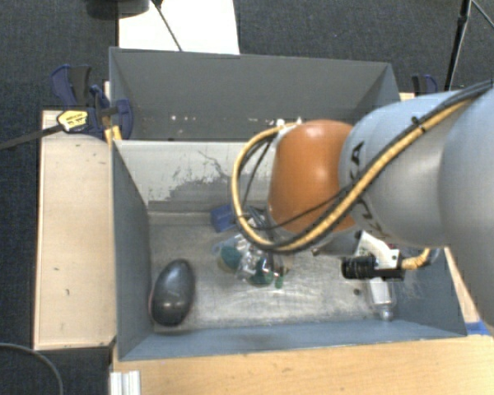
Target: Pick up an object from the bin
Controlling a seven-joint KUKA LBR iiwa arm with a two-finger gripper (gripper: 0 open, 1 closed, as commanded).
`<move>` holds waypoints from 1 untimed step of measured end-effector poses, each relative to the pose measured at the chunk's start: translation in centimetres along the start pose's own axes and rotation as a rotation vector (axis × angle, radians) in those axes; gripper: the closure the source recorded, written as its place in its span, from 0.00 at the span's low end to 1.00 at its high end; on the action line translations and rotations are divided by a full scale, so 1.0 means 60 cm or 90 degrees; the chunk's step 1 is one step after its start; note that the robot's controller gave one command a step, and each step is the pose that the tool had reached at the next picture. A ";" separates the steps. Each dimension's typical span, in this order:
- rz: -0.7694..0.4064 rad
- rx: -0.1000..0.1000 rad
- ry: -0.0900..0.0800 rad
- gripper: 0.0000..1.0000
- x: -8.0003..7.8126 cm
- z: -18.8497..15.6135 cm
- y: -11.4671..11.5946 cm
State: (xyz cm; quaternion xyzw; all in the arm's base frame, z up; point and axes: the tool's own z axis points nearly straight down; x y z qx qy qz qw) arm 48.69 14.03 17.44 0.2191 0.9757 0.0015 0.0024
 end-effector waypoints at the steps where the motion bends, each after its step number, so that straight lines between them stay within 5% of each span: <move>1: -0.003 0.000 0.000 1.00 -0.002 -0.028 0.001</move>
Offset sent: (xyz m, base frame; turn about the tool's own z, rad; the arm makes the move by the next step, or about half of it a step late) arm 0.0000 0.0000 0.0156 0.0000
